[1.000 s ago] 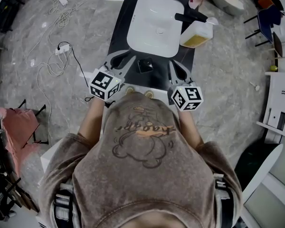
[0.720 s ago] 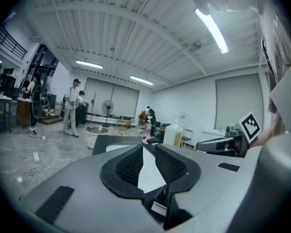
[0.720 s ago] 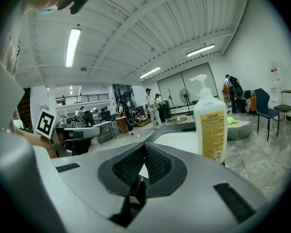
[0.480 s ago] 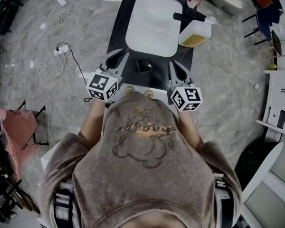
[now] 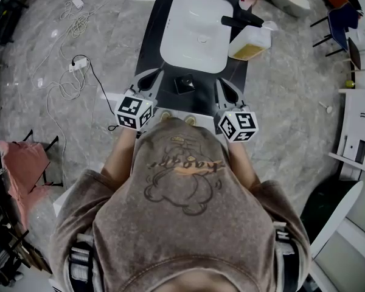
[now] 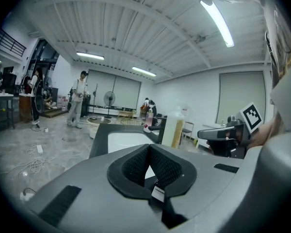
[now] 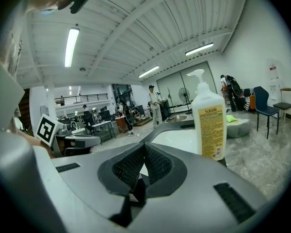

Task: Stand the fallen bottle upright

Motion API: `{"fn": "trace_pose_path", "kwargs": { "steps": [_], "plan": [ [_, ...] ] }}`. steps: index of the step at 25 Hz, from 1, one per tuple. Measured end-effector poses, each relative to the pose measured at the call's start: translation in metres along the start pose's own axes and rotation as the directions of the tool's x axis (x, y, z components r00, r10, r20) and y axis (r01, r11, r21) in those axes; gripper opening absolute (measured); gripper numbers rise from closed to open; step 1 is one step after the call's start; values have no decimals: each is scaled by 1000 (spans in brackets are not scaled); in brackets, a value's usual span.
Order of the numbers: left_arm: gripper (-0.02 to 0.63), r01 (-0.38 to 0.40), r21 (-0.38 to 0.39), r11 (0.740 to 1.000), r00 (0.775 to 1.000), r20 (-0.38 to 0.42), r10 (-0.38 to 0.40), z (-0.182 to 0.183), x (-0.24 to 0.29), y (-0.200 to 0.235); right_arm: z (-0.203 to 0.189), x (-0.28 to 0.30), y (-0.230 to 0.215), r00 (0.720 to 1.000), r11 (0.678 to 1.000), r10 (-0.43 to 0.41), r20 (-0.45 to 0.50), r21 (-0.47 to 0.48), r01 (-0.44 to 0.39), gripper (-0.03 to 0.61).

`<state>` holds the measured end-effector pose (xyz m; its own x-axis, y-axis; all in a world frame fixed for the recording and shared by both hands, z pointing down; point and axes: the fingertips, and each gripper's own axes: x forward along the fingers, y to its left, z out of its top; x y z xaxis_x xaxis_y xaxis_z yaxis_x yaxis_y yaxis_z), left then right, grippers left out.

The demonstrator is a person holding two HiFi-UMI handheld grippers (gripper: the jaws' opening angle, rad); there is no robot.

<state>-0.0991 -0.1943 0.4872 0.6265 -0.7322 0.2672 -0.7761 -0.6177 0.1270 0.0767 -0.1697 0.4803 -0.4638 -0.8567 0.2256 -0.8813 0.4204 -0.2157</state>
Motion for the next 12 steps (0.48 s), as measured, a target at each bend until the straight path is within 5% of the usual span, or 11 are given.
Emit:
{"fn": "trace_pose_path", "kwargs": {
  "steps": [12],
  "plan": [
    [18, 1, -56, 998, 1000, 22, 1, 5, 7, -2, -3, 7, -1, 1000, 1000, 11, 0, 2, -11, 0]
  ]
}}
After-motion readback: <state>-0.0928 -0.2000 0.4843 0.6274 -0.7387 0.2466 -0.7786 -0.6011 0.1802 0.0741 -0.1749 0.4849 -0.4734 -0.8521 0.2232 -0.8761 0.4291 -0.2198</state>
